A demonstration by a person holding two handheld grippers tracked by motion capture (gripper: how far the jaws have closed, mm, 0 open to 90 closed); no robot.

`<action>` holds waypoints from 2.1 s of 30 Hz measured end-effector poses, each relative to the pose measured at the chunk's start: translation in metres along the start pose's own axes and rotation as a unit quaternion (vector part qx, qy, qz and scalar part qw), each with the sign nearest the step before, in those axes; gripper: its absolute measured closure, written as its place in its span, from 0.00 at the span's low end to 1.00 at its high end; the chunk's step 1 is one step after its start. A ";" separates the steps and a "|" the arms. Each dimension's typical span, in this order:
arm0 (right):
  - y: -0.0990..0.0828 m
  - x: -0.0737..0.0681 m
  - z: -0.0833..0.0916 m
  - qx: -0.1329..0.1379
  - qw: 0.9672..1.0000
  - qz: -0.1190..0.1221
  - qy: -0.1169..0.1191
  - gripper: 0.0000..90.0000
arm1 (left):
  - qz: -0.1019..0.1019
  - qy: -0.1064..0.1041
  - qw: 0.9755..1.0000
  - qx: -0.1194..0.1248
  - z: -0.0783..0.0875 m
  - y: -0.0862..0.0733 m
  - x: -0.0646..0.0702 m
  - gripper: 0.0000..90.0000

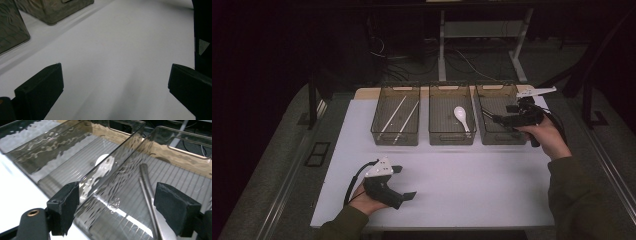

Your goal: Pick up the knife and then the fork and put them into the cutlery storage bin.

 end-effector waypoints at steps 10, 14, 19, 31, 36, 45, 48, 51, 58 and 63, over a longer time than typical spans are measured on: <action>-0.019 -0.032 0.008 0.008 0.999 0.029 0.021 0.22 | -0.002 -0.001 1.000 -0.001 0.000 -0.001 0.001 0.00; -0.028 -0.043 0.010 0.008 0.999 0.036 0.030 0.21 | -0.002 -0.001 1.000 -0.001 0.000 0.000 0.001 0.00; -0.038 -0.056 0.015 0.011 0.998 0.046 0.033 0.21 | -0.001 -0.002 1.000 0.000 0.000 0.000 0.001 0.00; -0.062 -0.076 0.025 0.019 0.998 0.050 0.044 0.21 | -0.001 0.000 1.000 0.002 0.001 0.000 -0.001 0.00; -0.075 -0.086 0.027 0.023 0.997 0.048 0.049 0.20 | -0.001 0.000 1.000 0.003 0.001 0.000 -0.001 0.00; -0.097 -0.102 0.025 0.018 0.996 0.059 0.059 0.15 | 0.000 0.001 1.000 0.004 0.003 0.000 -0.003 0.00; -0.105 -0.105 0.024 0.015 0.996 0.059 0.059 0.15 | 0.000 0.000 1.000 0.006 0.002 0.000 -0.003 0.00; -0.114 -0.107 0.024 0.013 0.997 0.057 0.059 0.15 | -0.001 0.000 1.000 0.006 0.003 0.000 -0.003 0.00; -0.128 -0.111 0.028 0.026 0.997 0.035 0.060 0.15 | 0.000 0.001 1.000 0.009 0.003 0.001 -0.004 0.00; -0.134 -0.112 0.033 0.028 0.998 0.034 0.049 0.15 | -0.002 0.000 1.000 0.010 0.004 0.001 -0.004 0.00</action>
Point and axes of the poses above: each handheld gripper's, and its own axes: z roughly backward along the jaws, y roughly out of its top, x roughly to its right, the point moved 7 cm from there along -z, roughly forward along the jaws, and after that the axes turned 14 degrees about y, right-handed, at the moved point
